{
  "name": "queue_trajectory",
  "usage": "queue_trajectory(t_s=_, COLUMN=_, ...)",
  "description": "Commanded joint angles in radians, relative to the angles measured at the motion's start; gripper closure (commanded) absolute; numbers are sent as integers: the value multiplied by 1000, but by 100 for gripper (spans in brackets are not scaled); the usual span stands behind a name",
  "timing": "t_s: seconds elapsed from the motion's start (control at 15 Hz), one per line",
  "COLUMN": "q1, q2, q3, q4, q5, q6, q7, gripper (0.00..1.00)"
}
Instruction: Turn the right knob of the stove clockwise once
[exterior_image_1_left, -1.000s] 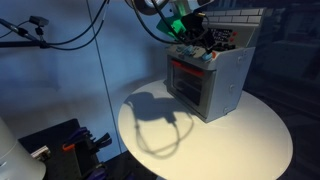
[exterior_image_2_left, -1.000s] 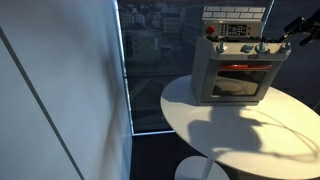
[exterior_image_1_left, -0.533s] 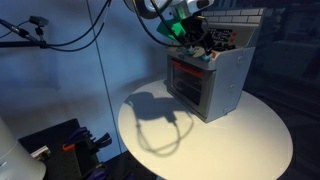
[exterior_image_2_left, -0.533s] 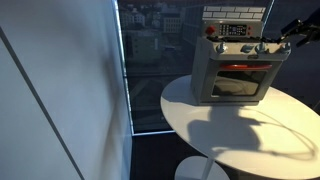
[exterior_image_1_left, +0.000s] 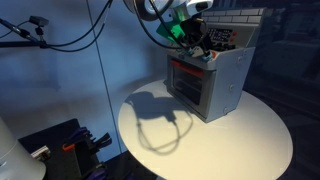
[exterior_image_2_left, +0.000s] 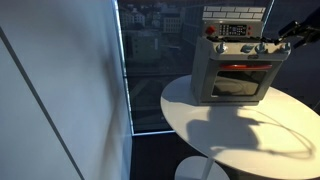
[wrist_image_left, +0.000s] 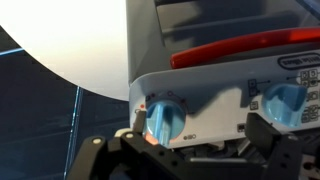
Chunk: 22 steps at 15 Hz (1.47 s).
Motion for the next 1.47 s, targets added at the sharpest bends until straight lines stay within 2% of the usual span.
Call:
queue_trajectory(t_s=0.0, q1=-6, q2=18, q3=9, q4=26, q5=48, q6=10, q7=-45, gripper=0)
queue_trajectory(t_s=0.2, q1=-6, q2=22, q3=10, q4=30, q5=53, q6=11, q7=-46, gripper=0)
queue_trajectory(t_s=0.33, q1=-6, q2=22, q3=10, q4=30, q5=54, q6=14, q7=-46, gripper=25)
queue_trajectory(t_s=0.4, q1=-6, q2=21, q3=11, q4=30, q5=56, q6=14, q7=-46, gripper=31)
queue_trajectory(t_s=0.53, q1=-8, q2=21, q3=10, q4=30, q5=56, q6=14, q7=-46, gripper=37)
queue_trajectory(t_s=0.6, q1=-11, q2=20, q3=10, q4=29, q5=57, q6=14, q7=-46, gripper=38)
queue_trajectory(t_s=0.73, q1=-11, q2=20, q3=10, q4=29, q5=55, q6=15, q7=-43, gripper=34)
queue_trajectory(t_s=0.87, q1=-13, q2=20, q3=10, q4=30, q5=58, q6=14, q7=-44, gripper=38)
queue_trajectory(t_s=0.93, q1=-13, q2=20, q3=10, q4=30, q5=57, q6=15, q7=-44, gripper=49)
queue_trajectory(t_s=1.07, q1=-14, q2=17, q3=8, q4=28, q5=55, q6=15, q7=-41, gripper=56)
queue_trajectory(t_s=1.2, q1=-20, q2=15, q3=4, q4=25, q5=54, q6=15, q7=-38, gripper=77)
queue_trajectory(t_s=1.33, q1=-25, q2=12, q3=0, q4=21, q5=48, q6=15, q7=-31, gripper=91)
queue_trajectory(t_s=1.4, q1=-28, q2=10, q3=-1, q4=19, q5=46, q6=14, q7=-28, gripper=95)
